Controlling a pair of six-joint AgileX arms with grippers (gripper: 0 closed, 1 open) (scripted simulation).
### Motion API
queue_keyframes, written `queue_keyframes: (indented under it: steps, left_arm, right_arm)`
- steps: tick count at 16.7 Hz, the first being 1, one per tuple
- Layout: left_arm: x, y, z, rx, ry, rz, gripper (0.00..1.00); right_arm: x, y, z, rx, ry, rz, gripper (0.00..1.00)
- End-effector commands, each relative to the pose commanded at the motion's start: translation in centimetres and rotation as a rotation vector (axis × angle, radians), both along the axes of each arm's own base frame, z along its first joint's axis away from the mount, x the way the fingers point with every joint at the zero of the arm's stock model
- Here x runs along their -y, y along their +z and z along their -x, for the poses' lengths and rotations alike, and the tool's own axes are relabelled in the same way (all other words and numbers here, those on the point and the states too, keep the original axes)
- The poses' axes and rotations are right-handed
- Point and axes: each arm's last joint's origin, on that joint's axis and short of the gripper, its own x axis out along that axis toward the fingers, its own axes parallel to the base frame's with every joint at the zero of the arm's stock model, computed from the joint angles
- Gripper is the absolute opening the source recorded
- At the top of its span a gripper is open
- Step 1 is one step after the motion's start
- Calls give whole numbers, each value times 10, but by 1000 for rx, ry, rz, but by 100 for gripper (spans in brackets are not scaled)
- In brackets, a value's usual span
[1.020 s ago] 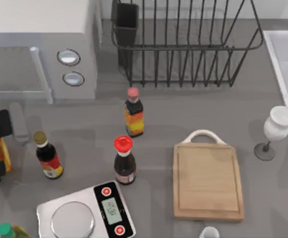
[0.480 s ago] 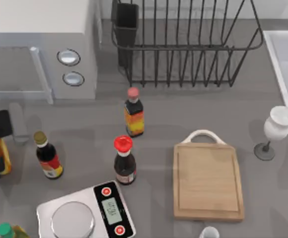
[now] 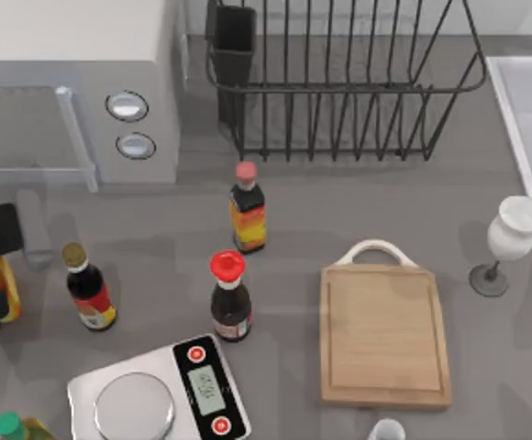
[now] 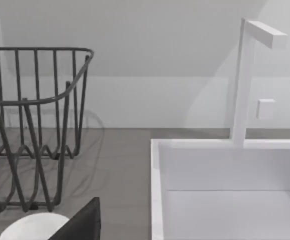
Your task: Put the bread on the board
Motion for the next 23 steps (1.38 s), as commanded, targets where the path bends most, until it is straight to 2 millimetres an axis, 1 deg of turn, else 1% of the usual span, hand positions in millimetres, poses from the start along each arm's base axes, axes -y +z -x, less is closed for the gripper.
queue_keyframes:
  steps: [3, 5, 8, 12, 14, 20, 23]
  left_arm:
    - [1, 2, 0, 3, -3, 0, 0]
    - [0, 12, -2, 11, 0, 0, 0]
    - [-1, 42, -5, 7, -1, 0, 0]
    - [0, 86, -2, -6, -4, 0, 0]
    - [1, 99, 0, 1, -4, 0, 0]
    - [1, 100, 0, 0, 2, -1, 0]
    - [9, 108, -1, 18, 59, -8, 0]
  right_arm:
    - [0, 0, 0, 0, 0, 0, 100]
    - [0, 0, 0, 0, 0, 0, 100]
    - [0, 0, 0, 0, 0, 0, 100]
    - [0, 0, 0, 0, 0, 0, 100]
    - [0, 0, 0, 0, 0, 0, 100]
    - [0, 0, 0, 0, 0, 0, 100]
    - [0, 0, 0, 0, 0, 0, 100]
